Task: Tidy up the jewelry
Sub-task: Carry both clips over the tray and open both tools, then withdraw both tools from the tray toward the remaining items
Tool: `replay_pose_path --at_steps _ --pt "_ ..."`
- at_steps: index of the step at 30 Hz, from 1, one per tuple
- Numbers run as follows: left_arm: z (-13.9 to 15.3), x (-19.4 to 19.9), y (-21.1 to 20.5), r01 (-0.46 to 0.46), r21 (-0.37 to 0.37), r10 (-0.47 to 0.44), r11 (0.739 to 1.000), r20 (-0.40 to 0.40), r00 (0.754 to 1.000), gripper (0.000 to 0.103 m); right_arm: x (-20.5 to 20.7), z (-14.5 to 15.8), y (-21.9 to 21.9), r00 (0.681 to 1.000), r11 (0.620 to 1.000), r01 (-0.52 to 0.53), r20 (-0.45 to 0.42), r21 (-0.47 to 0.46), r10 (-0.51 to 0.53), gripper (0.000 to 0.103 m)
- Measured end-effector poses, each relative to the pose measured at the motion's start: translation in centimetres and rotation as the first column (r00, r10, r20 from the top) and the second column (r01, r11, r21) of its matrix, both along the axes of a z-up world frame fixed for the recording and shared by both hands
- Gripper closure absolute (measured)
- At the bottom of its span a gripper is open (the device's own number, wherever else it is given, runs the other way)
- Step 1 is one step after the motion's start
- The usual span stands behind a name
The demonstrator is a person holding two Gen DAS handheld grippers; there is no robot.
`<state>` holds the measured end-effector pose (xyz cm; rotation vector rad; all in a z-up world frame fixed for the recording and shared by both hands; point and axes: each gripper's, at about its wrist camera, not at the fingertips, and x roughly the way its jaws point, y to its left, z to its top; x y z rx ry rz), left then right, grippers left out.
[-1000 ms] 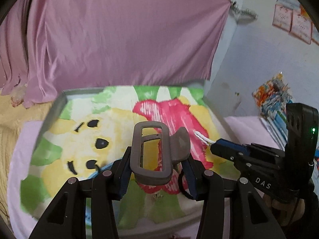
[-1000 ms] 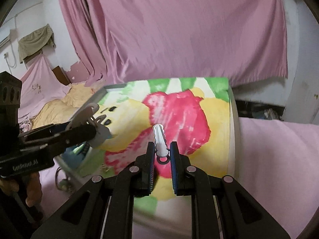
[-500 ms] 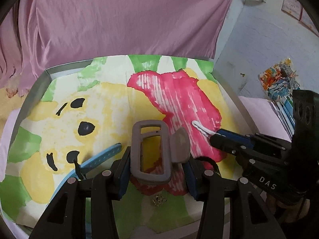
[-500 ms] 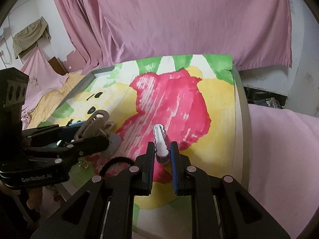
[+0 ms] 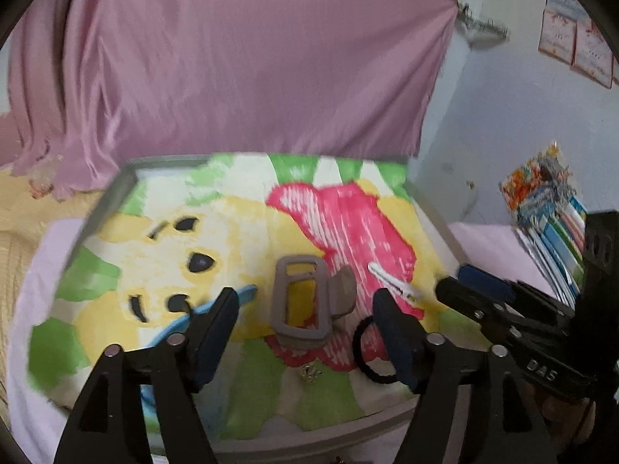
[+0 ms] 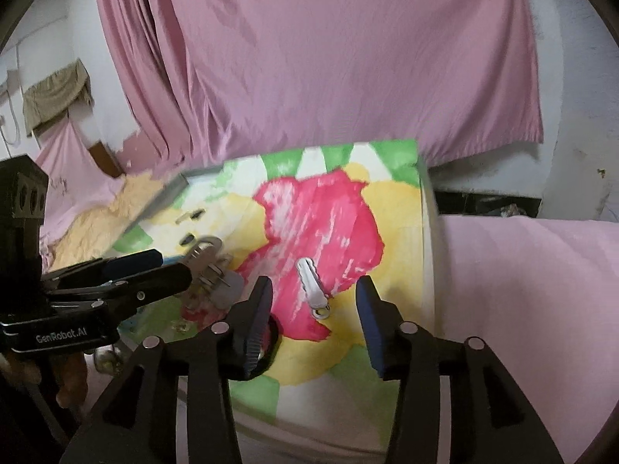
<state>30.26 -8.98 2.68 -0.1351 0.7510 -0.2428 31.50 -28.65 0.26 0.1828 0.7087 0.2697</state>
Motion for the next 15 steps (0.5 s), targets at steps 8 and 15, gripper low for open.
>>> replay_pose_path --at_steps 8,15 --pt "1.5 -5.9 2.9 -0.123 -0.031 0.127 0.992 0.217 0.968 0.002 -5.3 2.4 0.3 0.983 0.997 0.072 0.168 0.006 -0.072 0.024" --pt "1.7 -10.7 5.4 -0.170 -0.035 0.172 0.985 0.320 0.932 0.000 -10.0 3.3 1.5 0.963 0.995 0.101 0.251 -0.012 -0.095 0.011"
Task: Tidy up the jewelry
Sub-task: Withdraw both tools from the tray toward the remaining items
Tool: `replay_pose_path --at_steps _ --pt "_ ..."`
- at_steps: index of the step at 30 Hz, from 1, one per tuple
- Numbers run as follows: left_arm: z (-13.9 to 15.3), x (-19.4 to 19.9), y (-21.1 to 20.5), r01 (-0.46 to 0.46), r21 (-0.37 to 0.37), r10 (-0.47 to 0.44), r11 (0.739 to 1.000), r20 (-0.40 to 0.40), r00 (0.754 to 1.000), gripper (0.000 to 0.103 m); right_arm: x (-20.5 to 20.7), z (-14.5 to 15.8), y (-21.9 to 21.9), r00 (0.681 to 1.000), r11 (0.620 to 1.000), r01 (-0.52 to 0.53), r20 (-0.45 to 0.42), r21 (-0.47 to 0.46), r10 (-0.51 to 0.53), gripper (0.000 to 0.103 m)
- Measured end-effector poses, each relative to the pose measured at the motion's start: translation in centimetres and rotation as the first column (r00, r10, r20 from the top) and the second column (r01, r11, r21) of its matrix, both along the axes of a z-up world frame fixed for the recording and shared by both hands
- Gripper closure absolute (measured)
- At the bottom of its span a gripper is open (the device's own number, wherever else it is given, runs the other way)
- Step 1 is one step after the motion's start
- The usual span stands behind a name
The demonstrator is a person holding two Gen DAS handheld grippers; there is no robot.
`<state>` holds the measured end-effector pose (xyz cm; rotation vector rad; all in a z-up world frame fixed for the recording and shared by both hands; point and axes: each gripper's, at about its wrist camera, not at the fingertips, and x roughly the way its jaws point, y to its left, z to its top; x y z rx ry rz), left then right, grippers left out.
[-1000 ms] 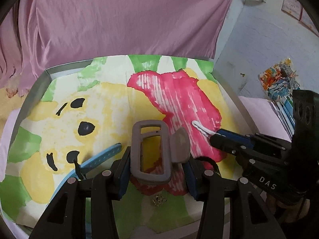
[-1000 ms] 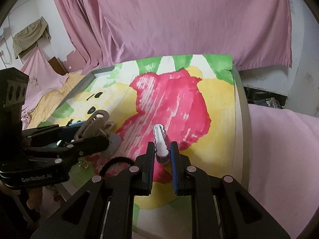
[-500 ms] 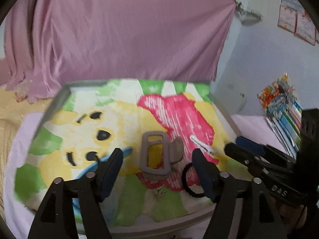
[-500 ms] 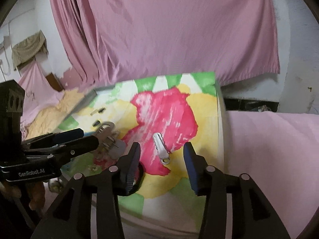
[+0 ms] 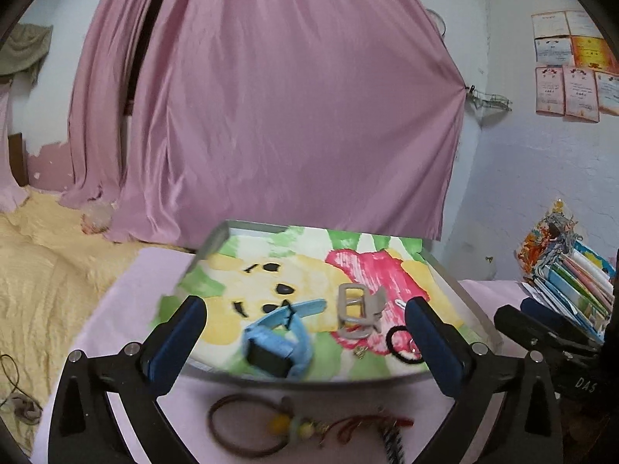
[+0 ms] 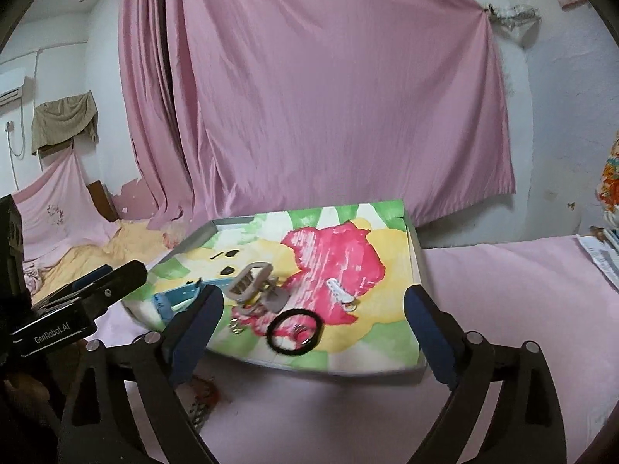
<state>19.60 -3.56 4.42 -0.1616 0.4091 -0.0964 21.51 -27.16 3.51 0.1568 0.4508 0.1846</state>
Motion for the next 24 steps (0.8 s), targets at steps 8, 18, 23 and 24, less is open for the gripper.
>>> replay_pose_path --at_steps 8,18,23,24 --pt "-0.3 -3.9 2.6 -0.011 0.009 0.010 1.000 0.053 0.999 0.000 -4.6 0.4 2.3 0.995 0.998 -0.006 0.102 -0.060 0.012 0.011" --pt "-1.5 -5.8 5.2 -0.004 0.035 0.003 0.999 0.024 1.000 0.000 -7.0 -0.2 5.3 0.995 0.992 -0.031 0.093 -0.119 0.042 0.011" --pt "-2.2 -5.9 6.0 0.015 0.051 -0.014 0.999 -0.018 1.000 0.000 -7.4 -1.1 6.4 0.998 0.990 -0.046 0.042 -0.135 0.052 0.011" --pt "-2.3 -5.8 6.1 0.023 0.055 -0.022 0.998 -0.031 0.999 0.000 -7.4 -1.4 6.6 0.998 0.989 -0.050 0.027 -0.140 0.054 0.011"
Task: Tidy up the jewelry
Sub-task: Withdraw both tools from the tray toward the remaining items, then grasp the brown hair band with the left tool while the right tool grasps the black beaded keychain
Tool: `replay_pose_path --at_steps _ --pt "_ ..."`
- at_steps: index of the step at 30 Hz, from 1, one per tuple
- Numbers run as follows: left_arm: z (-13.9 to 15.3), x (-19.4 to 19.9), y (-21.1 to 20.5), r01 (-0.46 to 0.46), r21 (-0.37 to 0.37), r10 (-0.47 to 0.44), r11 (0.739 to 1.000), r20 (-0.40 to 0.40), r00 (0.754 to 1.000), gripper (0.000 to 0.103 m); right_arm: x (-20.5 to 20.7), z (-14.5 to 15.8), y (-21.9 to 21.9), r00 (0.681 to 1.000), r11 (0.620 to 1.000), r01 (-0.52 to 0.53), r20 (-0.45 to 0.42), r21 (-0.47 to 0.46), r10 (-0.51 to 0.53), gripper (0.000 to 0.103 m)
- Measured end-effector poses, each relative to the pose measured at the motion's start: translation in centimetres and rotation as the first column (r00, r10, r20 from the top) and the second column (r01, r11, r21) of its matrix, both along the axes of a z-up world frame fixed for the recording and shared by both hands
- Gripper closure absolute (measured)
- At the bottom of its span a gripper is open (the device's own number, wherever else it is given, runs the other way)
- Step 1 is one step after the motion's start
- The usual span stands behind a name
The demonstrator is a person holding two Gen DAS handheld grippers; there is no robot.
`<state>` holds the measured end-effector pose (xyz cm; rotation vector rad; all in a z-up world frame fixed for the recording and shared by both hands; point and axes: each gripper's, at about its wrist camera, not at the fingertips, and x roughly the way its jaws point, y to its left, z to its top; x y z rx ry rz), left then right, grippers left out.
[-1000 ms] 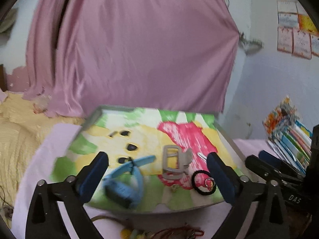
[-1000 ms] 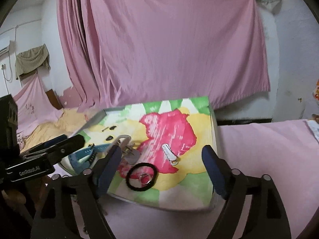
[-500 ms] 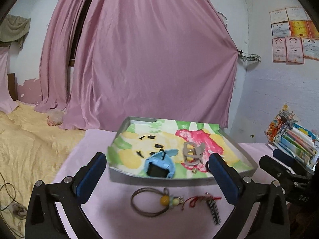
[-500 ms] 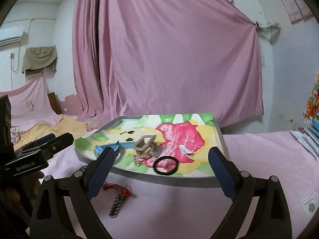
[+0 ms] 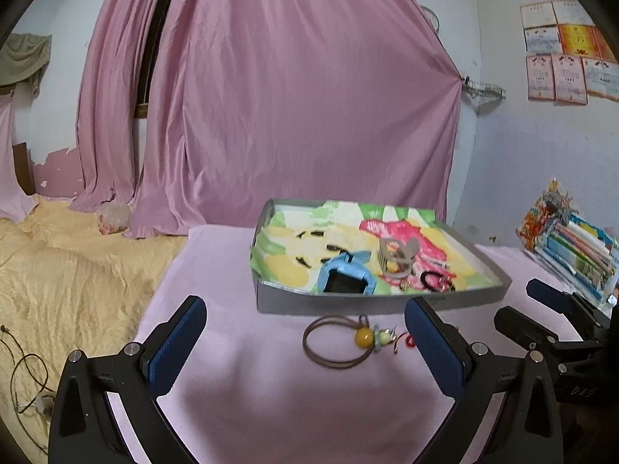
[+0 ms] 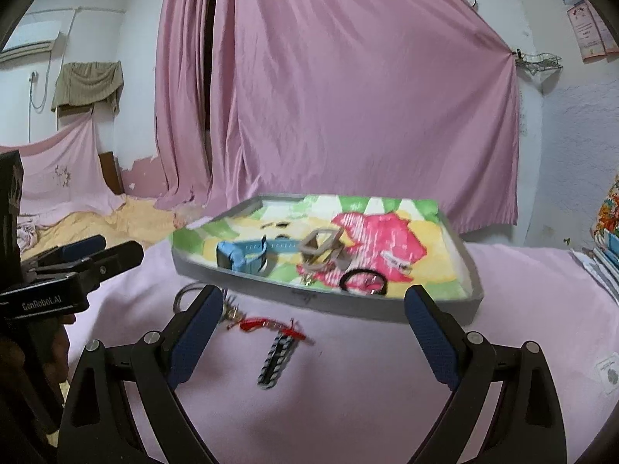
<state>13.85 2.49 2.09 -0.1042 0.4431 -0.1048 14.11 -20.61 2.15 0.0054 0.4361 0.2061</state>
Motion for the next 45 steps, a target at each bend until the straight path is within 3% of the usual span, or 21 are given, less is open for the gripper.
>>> replay_pose_path --at_steps 7,15,20,22,31,38,45 --pt "-1.1 1.5 0.2 0.056 0.010 -0.055 0.998 -0.119 0.991 0.000 0.2 -0.9 0.8 0.996 0.999 -0.022 -0.084 -0.023 0.020 0.011" --pt "-2.7 4.0 -0.3 0.112 0.019 -0.102 0.994 -0.275 0.956 0.000 1.0 -2.1 1.4 0.983 0.999 -0.039 -0.180 -0.025 0.034 0.012" --pt "-3.3 5.3 -0.8 0.142 0.014 -0.129 0.990 -0.338 0.932 0.000 1.8 -2.9 2.0 0.969 0.997 -0.071 -0.240 -0.025 0.063 0.031" --pt "-3.5 5.8 -1.0 0.148 0.004 -0.137 0.989 -0.355 0.925 0.004 2.2 -3.1 2.2 0.964 0.997 -0.080 -0.258 -0.024 0.071 0.040" --pt "-3.7 7.7 -1.4 0.159 -0.025 -0.155 0.987 -0.399 0.904 0.022 4.1 -3.8 2.9 0.934 0.995 -0.095 -0.349 -0.026 0.080 0.055" --pt "-3.7 8.2 -1.9 0.190 -0.037 -0.189 0.981 -0.397 0.898 0.036 4.2 -3.7 3.1 0.934 0.994 -0.100 -0.347 -0.032 0.083 0.068" --pt "-3.7 8.0 -2.1 0.195 -0.036 -0.193 0.980 -0.408 0.893 0.073 4.2 -3.6 2.8 0.932 0.994 -0.101 -0.353 -0.044 0.079 0.087"
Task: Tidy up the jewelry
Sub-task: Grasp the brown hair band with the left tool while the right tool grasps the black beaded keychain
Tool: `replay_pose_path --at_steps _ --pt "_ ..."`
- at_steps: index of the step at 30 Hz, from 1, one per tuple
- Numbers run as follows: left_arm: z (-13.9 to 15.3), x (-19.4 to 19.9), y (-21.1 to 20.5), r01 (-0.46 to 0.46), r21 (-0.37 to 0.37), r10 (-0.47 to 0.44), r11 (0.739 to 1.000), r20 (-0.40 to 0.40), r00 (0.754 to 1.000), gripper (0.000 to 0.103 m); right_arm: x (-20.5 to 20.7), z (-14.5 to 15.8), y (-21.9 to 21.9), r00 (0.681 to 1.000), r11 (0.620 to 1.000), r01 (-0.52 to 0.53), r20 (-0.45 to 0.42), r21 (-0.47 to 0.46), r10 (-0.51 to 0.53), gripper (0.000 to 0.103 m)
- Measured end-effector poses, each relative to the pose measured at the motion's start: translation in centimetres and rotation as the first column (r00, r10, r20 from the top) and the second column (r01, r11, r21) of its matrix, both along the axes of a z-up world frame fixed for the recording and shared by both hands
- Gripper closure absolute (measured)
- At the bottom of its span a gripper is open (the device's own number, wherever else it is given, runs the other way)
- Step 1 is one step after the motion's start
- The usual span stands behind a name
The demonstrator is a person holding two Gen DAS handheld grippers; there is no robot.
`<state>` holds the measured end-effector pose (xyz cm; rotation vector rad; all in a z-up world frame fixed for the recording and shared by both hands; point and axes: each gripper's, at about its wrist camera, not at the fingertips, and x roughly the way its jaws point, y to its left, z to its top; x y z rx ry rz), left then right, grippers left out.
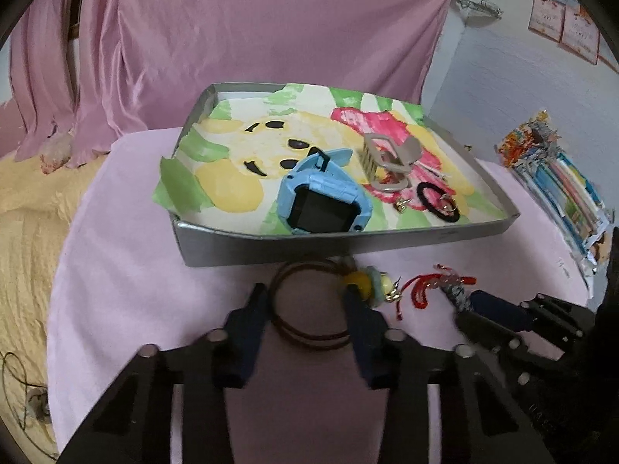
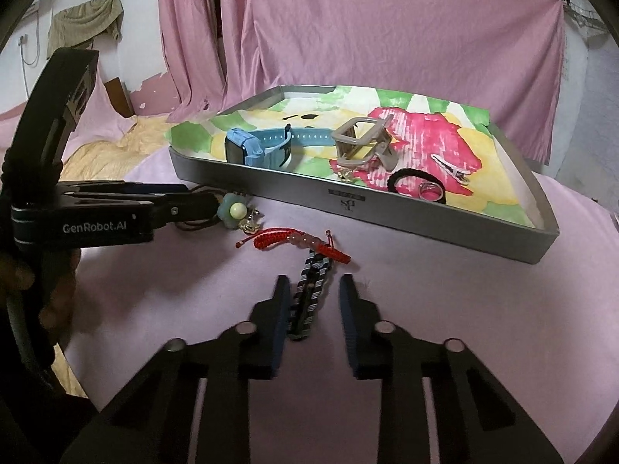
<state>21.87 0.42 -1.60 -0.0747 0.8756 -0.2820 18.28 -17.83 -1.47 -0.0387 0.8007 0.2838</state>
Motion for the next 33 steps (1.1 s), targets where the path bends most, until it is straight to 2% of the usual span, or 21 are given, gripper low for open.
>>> replay_pose_path --at_steps 1,5,7,11,20,24,33 --pt "0.0 -0.1 0.0 -0.007 0.004 0.007 1.000 0.001 1.000 0.076 0.0 0.0 -0.2 1.000 1.000 0.001 -0.004 0.007 -0.001 0.090" --pt "-0.2 -0.4 0.3 -0.046 0.010 0.046 0.999 0.000 0.999 0.096 -0.4 0.1 -0.6 1.000 1.000 -0.005 -0.016 0.019 0.005 0.091" --pt "-0.2 -0.7 0.5 -0.061 0.005 0.061 0.998 0.000 0.998 0.099 -0.7 0.0 -0.7 1.000 1.000 -0.007 -0.016 0.019 0.007 0.091" --pt "-0.3 -1.4 0.5 -0.073 -0.022 0.073 0.997 0.004 0.997 0.100 -1.3 0.0 -1.3 1.000 0.999 -0.005 -0.022 0.049 0.007 0.091" --pt "0.9 -3.9 -1.6 -0.016 -0.050 0.019 0.999 0.064 0.998 0.100 -3.0 0.0 -2.7 0.999 0.995 -0.015 -0.042 0.098 0.019 0.091" --pt "1.9 -4.6 -2.3 -0.002 -0.061 0.007 0.998 0.092 0.996 0.100 -3.7 0.6 -3.1 0.998 0.988 -0.044 -0.039 0.145 0.050 0.091" --pt "3.7 -6.4 -2.6 -0.013 -0.056 0.021 0.998 0.145 0.989 0.100 -5.1 1.4 -2.8 0.994 0.976 -0.108 -0.007 0.190 0.111 0.091"
